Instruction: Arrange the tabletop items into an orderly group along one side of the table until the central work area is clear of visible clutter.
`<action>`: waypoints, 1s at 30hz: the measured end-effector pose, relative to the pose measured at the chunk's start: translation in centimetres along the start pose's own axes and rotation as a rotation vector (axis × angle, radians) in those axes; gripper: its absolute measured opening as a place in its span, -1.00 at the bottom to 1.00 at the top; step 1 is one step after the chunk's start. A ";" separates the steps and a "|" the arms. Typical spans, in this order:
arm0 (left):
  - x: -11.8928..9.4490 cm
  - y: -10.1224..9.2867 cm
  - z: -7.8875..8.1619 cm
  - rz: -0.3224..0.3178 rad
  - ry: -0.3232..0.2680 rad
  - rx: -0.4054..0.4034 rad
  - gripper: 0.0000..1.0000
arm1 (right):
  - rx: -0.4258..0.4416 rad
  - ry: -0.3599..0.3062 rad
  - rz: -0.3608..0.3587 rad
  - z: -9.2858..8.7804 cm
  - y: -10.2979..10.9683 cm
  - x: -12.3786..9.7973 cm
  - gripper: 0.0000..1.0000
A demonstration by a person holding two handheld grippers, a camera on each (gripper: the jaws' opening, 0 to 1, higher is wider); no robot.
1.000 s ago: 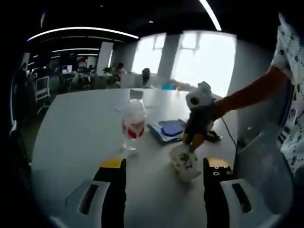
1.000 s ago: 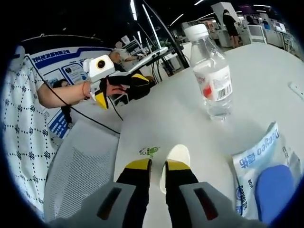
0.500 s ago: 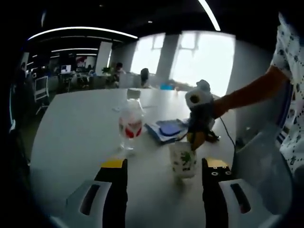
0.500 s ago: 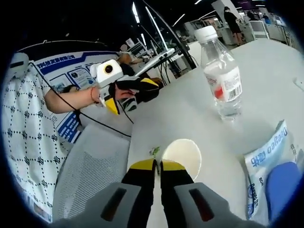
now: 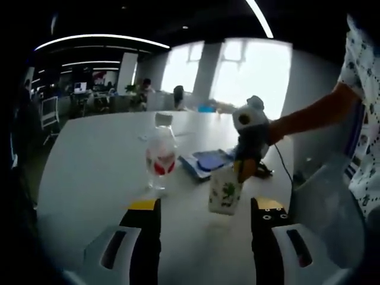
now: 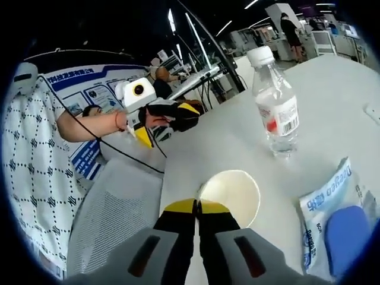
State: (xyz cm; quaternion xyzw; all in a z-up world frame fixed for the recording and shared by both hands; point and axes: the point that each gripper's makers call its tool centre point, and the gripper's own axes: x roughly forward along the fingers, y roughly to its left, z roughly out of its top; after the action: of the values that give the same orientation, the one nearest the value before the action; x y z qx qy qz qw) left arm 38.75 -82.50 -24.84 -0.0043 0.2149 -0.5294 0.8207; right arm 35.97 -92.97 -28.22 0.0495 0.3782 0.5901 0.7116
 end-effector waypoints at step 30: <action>0.2 -0.5 0.1 -0.002 -0.010 0.001 0.08 | -0.259 0.060 -0.269 6.0 -4.4 -4.4 -1.00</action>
State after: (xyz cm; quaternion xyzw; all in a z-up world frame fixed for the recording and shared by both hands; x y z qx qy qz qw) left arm 38.43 -82.90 -24.74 -0.0068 0.2106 -0.5304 0.8211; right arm 43.00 -95.87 -24.13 -0.1109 0.3232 0.5347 0.7729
